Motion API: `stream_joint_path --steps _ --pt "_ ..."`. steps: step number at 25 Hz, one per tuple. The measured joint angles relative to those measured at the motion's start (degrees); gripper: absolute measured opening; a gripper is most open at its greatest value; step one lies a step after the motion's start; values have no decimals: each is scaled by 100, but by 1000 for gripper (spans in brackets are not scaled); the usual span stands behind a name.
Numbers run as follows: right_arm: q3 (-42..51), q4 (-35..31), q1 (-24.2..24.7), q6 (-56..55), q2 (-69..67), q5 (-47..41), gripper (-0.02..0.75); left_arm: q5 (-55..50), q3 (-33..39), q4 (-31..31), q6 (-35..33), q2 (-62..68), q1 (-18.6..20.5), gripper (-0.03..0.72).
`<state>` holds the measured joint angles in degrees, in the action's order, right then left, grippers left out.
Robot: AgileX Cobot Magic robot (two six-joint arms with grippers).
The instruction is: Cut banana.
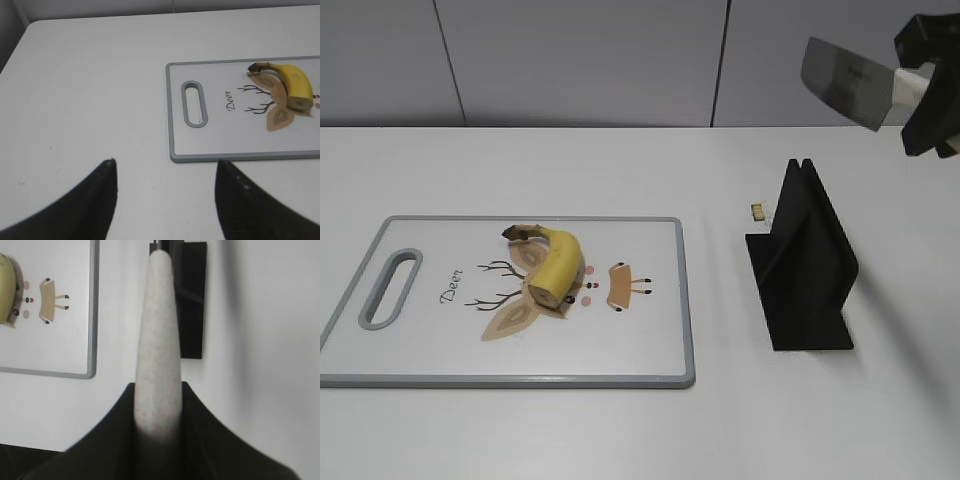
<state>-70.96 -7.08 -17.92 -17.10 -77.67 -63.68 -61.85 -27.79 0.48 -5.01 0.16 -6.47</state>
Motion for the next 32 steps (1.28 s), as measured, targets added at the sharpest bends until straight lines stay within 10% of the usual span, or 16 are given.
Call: stream_joint_path --steps 17,32 --pt "-1349 -177 0 2971 -276 -252 172 1222 -878 -330 -491 2249 0 554" --pt "-1595 -1074 0 5770 -1409 -297 172 616 -3335 -2056 -4515 6022 0 599"
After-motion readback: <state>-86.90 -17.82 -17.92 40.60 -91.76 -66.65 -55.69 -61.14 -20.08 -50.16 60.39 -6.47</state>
